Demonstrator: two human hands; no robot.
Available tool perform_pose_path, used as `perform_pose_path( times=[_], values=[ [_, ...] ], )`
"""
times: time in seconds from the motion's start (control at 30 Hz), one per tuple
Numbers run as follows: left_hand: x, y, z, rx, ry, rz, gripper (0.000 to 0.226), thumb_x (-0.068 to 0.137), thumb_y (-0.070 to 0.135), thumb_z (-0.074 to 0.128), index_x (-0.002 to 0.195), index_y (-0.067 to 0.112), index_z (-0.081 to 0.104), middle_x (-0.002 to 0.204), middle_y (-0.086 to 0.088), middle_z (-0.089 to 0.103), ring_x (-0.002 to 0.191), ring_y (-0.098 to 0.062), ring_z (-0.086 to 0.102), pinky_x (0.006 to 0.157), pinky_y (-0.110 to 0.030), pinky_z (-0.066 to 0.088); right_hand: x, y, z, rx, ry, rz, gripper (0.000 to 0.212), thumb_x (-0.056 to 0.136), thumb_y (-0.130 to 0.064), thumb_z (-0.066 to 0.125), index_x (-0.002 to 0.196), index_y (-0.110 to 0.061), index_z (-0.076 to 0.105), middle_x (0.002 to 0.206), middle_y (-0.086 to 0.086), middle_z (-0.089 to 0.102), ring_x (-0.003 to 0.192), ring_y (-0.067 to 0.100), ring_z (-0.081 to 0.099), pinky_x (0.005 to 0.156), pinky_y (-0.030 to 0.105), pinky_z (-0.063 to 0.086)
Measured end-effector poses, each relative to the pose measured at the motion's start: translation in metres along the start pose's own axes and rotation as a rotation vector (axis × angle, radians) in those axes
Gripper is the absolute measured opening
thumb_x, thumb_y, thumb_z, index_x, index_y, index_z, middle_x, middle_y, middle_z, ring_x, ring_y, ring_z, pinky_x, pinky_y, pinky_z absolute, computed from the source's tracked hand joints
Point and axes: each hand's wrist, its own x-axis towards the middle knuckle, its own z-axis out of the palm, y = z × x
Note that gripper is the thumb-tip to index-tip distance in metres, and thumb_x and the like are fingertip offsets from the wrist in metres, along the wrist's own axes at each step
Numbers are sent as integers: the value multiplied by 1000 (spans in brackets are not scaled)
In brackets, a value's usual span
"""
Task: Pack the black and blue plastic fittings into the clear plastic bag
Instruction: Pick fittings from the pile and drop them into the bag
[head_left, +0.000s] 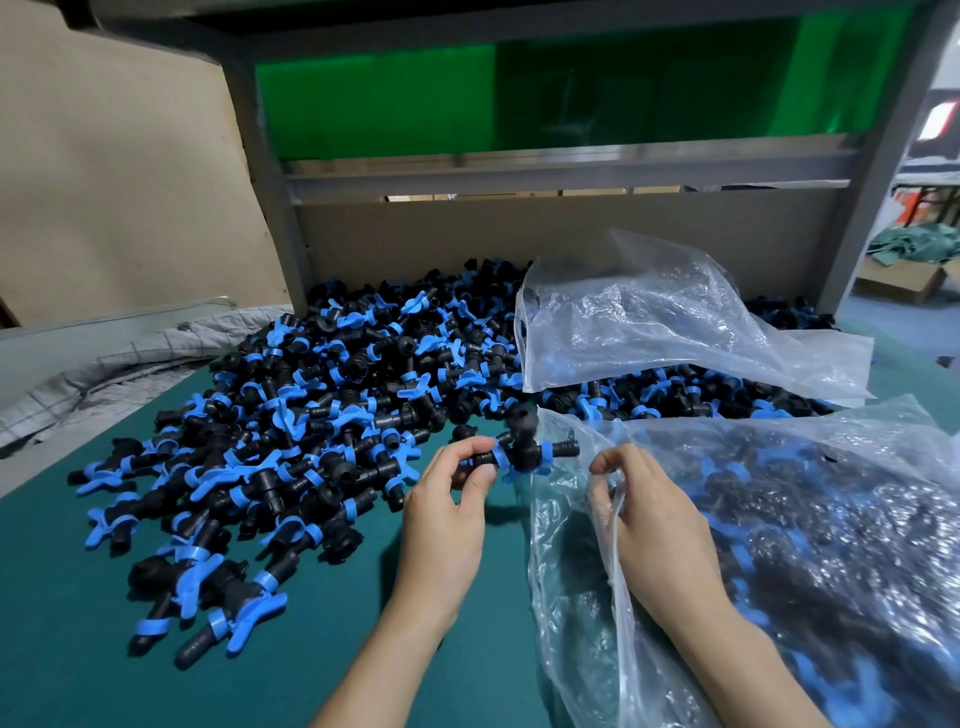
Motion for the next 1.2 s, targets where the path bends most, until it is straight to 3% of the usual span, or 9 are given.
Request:
perform_pose_path(
  times=[0.13, 0.3, 0.47, 0.6, 0.93, 1.2],
  values=[
    [2, -2, 0, -64, 47, -69, 16, 99, 22, 57, 105, 34, 66, 88, 13, 71, 84, -5, 67, 69, -10, 45, 1, 0, 1, 16, 17, 5, 8, 97, -39, 46, 93, -42, 40, 87, -16, 56, 68, 11, 56, 60, 33, 39],
    [4, 1, -1, -115, 78, -107, 15, 101, 30, 50, 102, 28, 65, 80, 10, 69, 73, -1, 63, 68, -8, 45, -1, -1, -1, 46, 28, 6, 7, 98, -39, 46, 93, -40, 41, 85, -15, 57, 68, 10, 56, 59, 34, 41],
    [4, 3, -2, -148, 63, -183, 40, 101, 41, 44, 82, 10, 61, 71, 5, 63, 60, -7, 55, 58, -21, 45, 0, -3, -3, 144, 46, 33, 8, 99, -38, 46, 92, -40, 44, 82, -18, 58, 67, 6, 55, 57, 33, 41],
    [0, 8, -1, -161, 35, -245, 48, 100, 47, 42, 72, 11, 58, 60, 5, 57, 51, -10, 48, 47, -21, 39, 1, -5, -5, 201, 61, 49, 9, 98, -37, 46, 90, -41, 45, 93, -28, 55, 77, 0, 55, 58, 29, 44],
    [-1, 8, 0, -40, 59, -279, 59, 98, 54, 43, 53, 15, 47, 48, 6, 53, 45, -13, 41, 49, -32, 35, 6, -8, -10, 279, 106, 65, 6, 94, -42, 46, 97, -38, 49, 84, -20, 60, 67, 6, 56, 56, 34, 48],
    [-6, 12, 5, -8, -15, -202, 60, 97, 55, 46, 61, 8, 56, 48, 5, 51, 44, -13, 42, 48, -27, 34, 9, -20, -17, 270, 147, 18, 1, 94, -40, 47, 94, -39, 47, 79, -16, 62, 63, 8, 58, 61, 42, 52]
  ],
)
